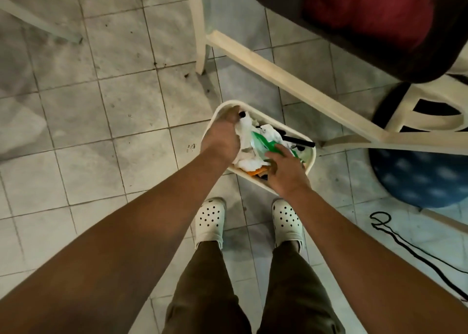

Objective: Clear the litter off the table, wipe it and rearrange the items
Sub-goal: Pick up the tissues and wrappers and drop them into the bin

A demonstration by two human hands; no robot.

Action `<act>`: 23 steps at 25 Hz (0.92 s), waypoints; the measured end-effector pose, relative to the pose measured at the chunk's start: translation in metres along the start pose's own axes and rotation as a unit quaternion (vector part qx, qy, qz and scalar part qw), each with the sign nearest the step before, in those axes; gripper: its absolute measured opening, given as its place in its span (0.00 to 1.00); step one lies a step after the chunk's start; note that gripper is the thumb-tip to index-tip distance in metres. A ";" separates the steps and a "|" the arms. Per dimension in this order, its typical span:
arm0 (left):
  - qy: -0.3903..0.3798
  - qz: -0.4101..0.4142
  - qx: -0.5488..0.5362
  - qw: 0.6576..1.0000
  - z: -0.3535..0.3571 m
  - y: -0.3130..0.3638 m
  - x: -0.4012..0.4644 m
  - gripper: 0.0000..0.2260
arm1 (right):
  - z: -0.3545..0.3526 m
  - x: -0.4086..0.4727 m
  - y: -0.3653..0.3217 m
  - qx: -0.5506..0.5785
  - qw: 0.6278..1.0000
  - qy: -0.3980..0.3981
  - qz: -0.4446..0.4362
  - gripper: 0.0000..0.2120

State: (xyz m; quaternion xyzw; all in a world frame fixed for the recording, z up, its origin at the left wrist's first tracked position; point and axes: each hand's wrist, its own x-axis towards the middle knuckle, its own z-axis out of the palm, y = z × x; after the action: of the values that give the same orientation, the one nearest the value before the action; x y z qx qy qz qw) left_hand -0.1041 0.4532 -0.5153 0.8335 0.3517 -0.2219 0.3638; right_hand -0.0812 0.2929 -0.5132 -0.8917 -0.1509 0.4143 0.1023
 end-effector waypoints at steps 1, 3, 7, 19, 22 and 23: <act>0.028 -0.013 -0.013 0.999 -0.007 -0.001 -0.011 0.26 | -0.003 -0.011 -0.001 -0.009 1.000 0.029 -0.005 0.21; 0.056 -0.045 -0.059 0.996 -0.018 0.000 -0.034 0.24 | -0.013 -0.033 -0.003 -0.065 0.996 0.055 -0.013 0.21; 0.025 -0.030 -0.045 0.998 -0.055 0.024 -0.098 0.21 | -0.053 -0.088 -0.021 -0.083 0.993 0.082 -0.005 0.22; 0.025 0.103 -0.186 0.977 -0.235 0.190 -0.302 0.12 | -0.257 -0.304 -0.127 0.181 0.965 0.191 -0.019 0.16; 0.048 0.152 -0.216 0.963 -0.258 0.243 -0.341 0.11 | -0.317 -0.348 -0.127 0.230 0.934 0.266 -0.061 0.16; 0.046 0.171 -0.213 0.961 -0.261 0.260 -0.355 0.10 | -0.336 -0.364 -0.122 0.235 0.926 0.288 -0.072 0.16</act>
State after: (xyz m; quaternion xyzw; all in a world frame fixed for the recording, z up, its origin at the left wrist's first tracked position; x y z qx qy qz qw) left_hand -0.1122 0.3742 -0.0098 0.7937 0.2592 -0.0377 0.5490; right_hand -0.0676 0.2591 -0.0043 -0.9096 -0.0768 0.1552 0.3777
